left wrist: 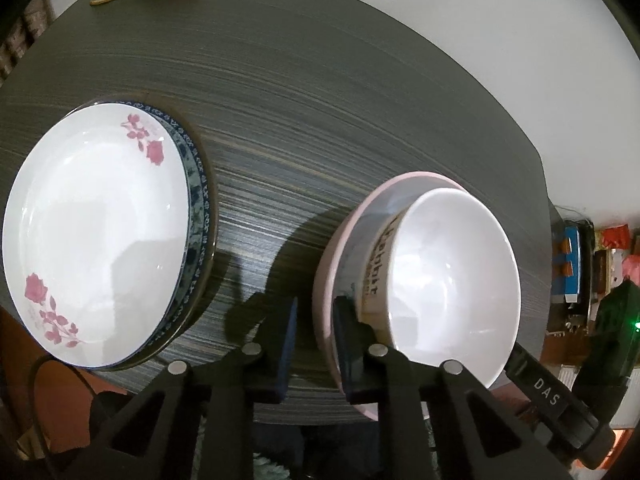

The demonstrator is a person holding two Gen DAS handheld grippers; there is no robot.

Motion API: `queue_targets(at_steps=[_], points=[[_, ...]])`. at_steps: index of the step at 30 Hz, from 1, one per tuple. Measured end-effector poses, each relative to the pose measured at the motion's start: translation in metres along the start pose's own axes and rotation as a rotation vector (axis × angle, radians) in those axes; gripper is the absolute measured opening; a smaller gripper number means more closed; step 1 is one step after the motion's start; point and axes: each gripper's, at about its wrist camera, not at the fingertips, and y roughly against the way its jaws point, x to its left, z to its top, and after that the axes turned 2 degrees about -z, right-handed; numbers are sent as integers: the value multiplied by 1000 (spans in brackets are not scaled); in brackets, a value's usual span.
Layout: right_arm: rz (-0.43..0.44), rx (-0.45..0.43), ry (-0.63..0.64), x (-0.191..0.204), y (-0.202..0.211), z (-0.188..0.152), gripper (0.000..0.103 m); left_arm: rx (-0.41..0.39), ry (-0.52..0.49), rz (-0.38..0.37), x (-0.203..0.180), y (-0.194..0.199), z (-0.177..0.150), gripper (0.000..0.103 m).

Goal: Organize plates and bowls
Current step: 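Lift the nested bowls with both tools and carry them over the plate stack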

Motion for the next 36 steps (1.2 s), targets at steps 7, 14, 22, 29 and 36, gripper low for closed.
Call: queue_targets(at_steps=[7, 14, 22, 29, 36], points=[[30, 5, -14, 2, -2, 1, 19, -6, -33, 11, -6, 0, 1, 9], [47, 10, -19, 5, -2, 1, 16, -15, -56, 33, -13, -1, 0, 8], [53, 11, -16, 4, -2, 2, 14, -39, -101, 62, -26, 0, -4, 8], [31, -9, 5, 12, -1, -2, 13, -54, -115, 67, -28, 0, -3, 8], [32, -13, 1, 15, -3, -3, 13, -69, -128, 70, -34, -1, -4, 8]])
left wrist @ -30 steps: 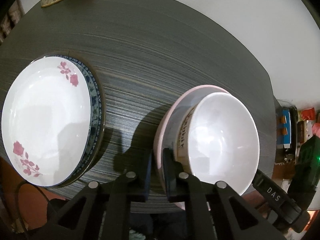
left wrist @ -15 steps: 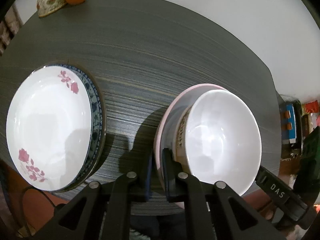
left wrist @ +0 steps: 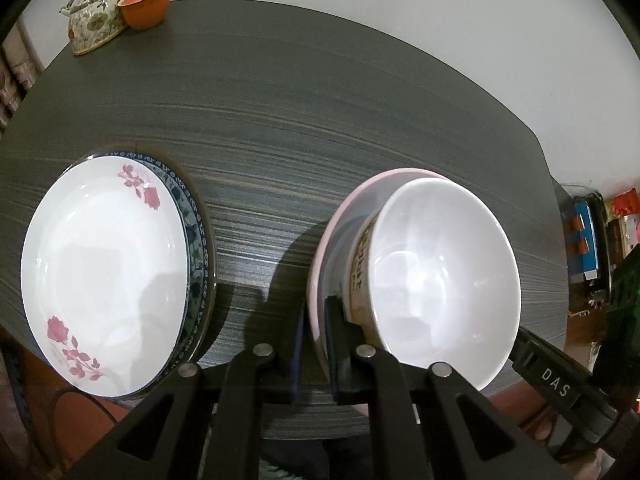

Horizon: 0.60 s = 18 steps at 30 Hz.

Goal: Organize plates and bowls
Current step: 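Lift the nested bowls with both tools and carry them over the plate stack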

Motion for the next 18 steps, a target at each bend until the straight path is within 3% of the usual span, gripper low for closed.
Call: queue_targets(at_steps=[18], points=[[6, -34, 19, 8, 13, 2, 13, -44, 9, 6, 7, 18, -5, 8]])
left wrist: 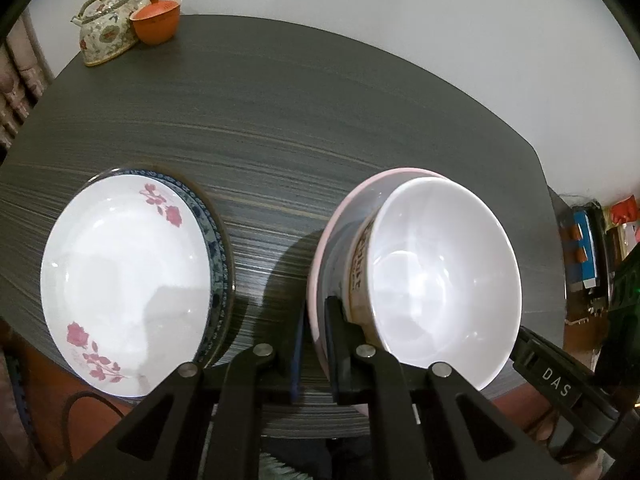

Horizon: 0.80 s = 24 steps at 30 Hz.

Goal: Organize plates and bowls
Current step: 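Lift the nested bowls with both tools and carry them over the plate stack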

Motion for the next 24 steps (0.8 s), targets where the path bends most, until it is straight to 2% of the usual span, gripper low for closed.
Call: queue_targets(at_steps=[15, 24], points=[[26, -17, 66, 23, 17, 5, 13, -69, 54, 34, 23, 36, 0, 8], [48, -15, 125, 48, 26, 7, 13, -100, 106, 51, 53, 55, 4, 8]])
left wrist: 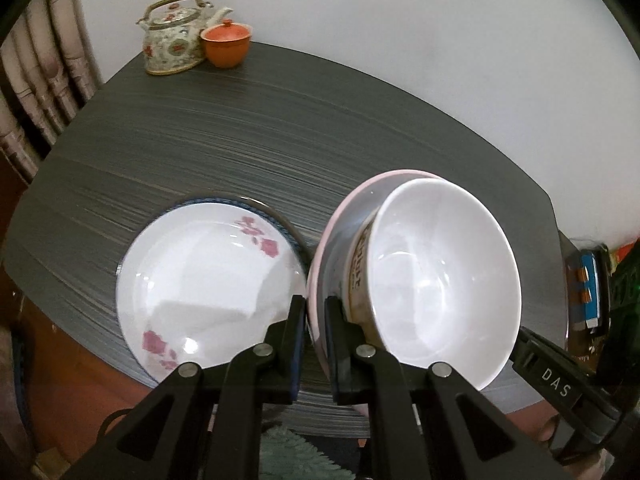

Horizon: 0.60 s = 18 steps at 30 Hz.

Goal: Organize plates and bowls
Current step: 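Lift the nested bowls with both tools and carry them over the plate stack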

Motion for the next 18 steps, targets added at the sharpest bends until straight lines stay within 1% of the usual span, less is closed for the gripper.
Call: queue_targets(at_steps=[9, 18], points=[[23, 16, 56, 30, 1, 1, 13, -26, 54, 30, 30, 13, 1, 8], [42, 48, 113, 59, -8, -7, 13, -32, 109, 49, 60, 20, 0, 8]])
